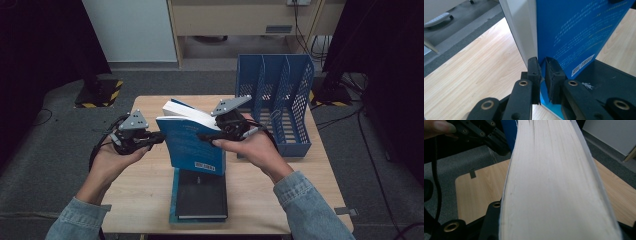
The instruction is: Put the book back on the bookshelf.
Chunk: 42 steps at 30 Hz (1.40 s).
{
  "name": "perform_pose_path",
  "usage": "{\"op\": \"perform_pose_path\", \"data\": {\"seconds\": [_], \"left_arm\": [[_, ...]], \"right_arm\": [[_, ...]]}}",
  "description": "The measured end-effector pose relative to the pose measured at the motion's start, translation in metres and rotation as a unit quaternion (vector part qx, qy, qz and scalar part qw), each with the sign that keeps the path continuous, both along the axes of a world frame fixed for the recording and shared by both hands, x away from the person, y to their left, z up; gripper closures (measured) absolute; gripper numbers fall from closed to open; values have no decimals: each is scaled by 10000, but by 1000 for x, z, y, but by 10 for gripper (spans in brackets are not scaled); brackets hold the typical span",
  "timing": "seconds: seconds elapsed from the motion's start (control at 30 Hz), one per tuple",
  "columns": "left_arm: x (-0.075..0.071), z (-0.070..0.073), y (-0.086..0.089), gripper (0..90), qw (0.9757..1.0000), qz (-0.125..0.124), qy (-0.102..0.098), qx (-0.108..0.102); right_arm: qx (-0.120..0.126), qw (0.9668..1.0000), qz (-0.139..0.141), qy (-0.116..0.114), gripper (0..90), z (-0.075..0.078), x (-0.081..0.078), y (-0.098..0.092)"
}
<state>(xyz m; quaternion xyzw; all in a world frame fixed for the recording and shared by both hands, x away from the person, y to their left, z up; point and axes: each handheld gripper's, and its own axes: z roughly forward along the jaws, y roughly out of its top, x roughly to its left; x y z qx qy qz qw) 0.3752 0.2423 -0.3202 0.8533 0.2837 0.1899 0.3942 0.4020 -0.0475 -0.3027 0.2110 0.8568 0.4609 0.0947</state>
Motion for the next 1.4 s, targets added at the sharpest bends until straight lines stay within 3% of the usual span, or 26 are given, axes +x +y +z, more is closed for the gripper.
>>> {"op": "perform_pose_path", "data": {"seconds": [0.1,0.2,0.27,0.3,0.43,0.47,0.53,0.57,0.67,0.73,0.77,0.87,0.93,1.03,1.07,1.1,1.17,1.27,1.4], "left_arm": [[0,-4,2,741,9999,10,66,-111],[1,-16,6,627,9996,125,143,-200],[0,-26,11,575,9991,253,167,-291],[-1,-39,17,532,9985,374,159,-354],[-2,-67,29,451,9960,749,268,-402],[-2,-67,29,430,9960,749,268,-402],[-3,-91,38,399,9933,977,426,-443],[-3,-91,38,383,9933,977,426,-443],[0,-124,53,320,9877,1365,618,-442],[2,-131,56,287,9864,1408,696,-480],[6,-141,61,157,9837,1517,839,-480],[11,-151,70,78,9808,1770,782,-247],[11,-156,73,59,9801,1827,749,-222],[11,-163,74,44,9812,1777,755,-42],[10,-171,72,46,9827,1660,798,196],[10,-173,72,47,9835,1597,813,267],[10,-174,72,46,9837,1570,818,312],[12,-179,79,49,9810,1681,919,290],[12,-185,84,48,9784,1762,1011,376]], "right_arm": [[7,10000,9,-10,592,0,1,-1],[17,10000,16,-15,598,-1,2,-3],[36,10000,41,13,598,-1,3,-3],[40,10000,52,20,598,-1,3,-4],[47,10000,60,12,597,-1,2,-3],[47,10000,60,12,597,-1,2,-3],[53,10000,55,1,598,-1,1,-3],[53,10000,55,1,598,-1,1,-3],[79,10000,44,2,603,-1,2,-4],[110,9999,14,27,603,-1,3,-4],[158,9998,-75,86,604,-1,4,-3],[195,9993,-241,184,606,0,7,0],[251,9989,-324,246,606,0,10,1],[391,9978,-406,347,606,-1,14,1],[581,9960,-483,483,607,-2,19,-1],[621,9949,-562,564,608,-2,21,-2],[652,9937,-655,633,609,-2,22,-3],[763,9900,-856,820,610,-1,27,-6],[851,9887,-914,825,610,8,28,-8]]}}
